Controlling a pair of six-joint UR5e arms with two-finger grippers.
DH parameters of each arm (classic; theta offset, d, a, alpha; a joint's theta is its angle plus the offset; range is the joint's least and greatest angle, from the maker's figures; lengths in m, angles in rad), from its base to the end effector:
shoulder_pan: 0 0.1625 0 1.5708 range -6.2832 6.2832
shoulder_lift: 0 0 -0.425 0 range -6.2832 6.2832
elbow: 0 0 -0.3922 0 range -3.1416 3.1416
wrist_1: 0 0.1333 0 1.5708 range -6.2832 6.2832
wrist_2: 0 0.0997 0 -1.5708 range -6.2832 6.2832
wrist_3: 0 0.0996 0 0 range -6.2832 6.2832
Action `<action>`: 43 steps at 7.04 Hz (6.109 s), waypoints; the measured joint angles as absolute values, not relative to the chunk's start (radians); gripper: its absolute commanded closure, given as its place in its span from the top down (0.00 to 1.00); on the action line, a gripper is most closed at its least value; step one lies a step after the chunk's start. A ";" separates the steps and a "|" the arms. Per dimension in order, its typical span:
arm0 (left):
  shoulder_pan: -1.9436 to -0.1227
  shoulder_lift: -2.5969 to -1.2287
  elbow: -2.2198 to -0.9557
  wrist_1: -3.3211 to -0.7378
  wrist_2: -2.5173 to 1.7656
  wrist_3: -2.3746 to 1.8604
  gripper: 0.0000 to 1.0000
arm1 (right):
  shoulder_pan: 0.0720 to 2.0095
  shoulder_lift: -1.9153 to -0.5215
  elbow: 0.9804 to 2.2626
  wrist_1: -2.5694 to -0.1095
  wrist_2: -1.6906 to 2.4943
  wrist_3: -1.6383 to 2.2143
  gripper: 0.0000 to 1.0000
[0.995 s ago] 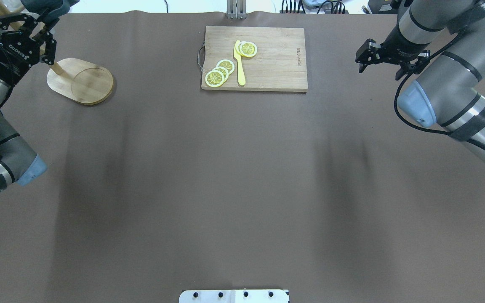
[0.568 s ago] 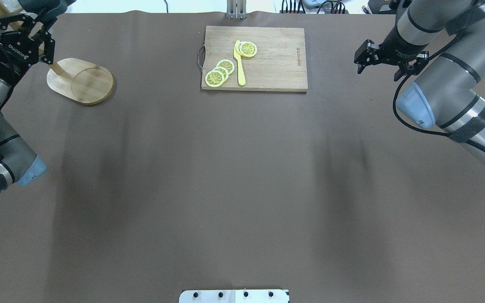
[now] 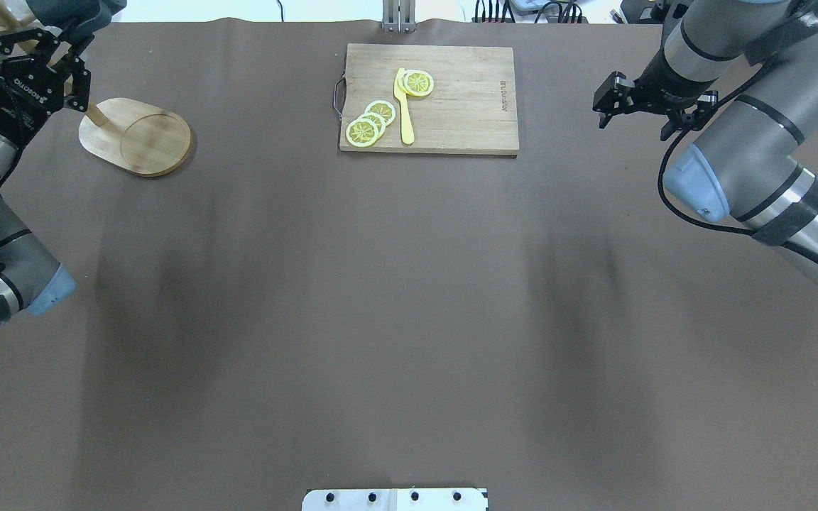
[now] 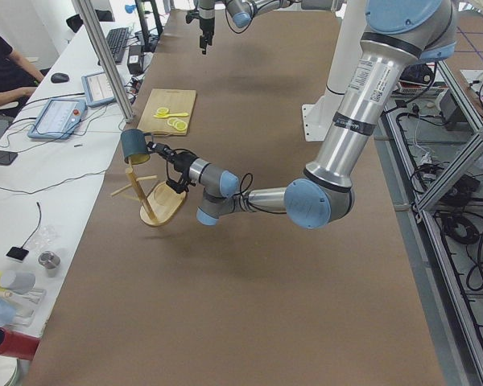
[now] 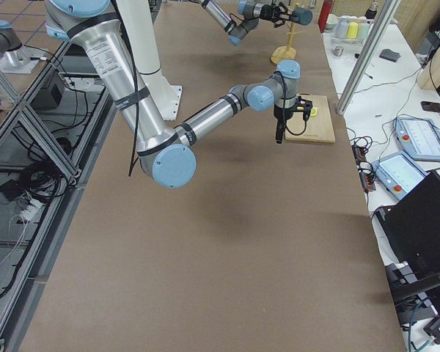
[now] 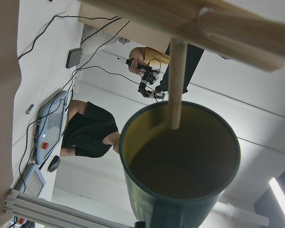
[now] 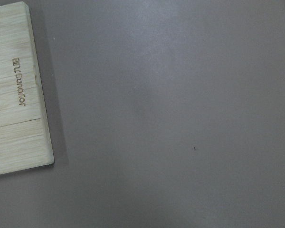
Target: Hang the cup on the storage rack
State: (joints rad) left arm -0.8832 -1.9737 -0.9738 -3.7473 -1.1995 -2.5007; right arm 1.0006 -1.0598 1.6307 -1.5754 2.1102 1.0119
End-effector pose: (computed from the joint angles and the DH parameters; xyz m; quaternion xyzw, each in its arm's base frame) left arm 0.2477 -0.5686 0.5006 0.0819 0.8244 -0.5190 0.2102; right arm -0.2913 -0.6065 0.3399 0.0074 -0.3714 0.1301 0.9193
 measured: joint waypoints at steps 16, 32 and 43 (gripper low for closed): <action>-0.879 -1.891 -1.016 -3.750 -1.212 -2.609 0.98 | 0.987 -1.067 1.628 -1.575 2.097 1.008 0.99; -1.169 -1.525 -1.545 -3.479 -1.203 -1.299 0.98 | 1.368 -1.555 1.524 -1.434 2.210 0.280 1.00; -1.457 -1.646 -1.617 -1.990 -1.895 -0.294 0.98 | 1.531 -1.489 1.668 -1.693 2.371 0.255 1.00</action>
State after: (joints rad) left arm -1.4568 -1.6463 -1.6169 -1.9904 -1.8950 -0.2939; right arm 1.5309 -1.4892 1.6679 -1.6926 2.3707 0.2552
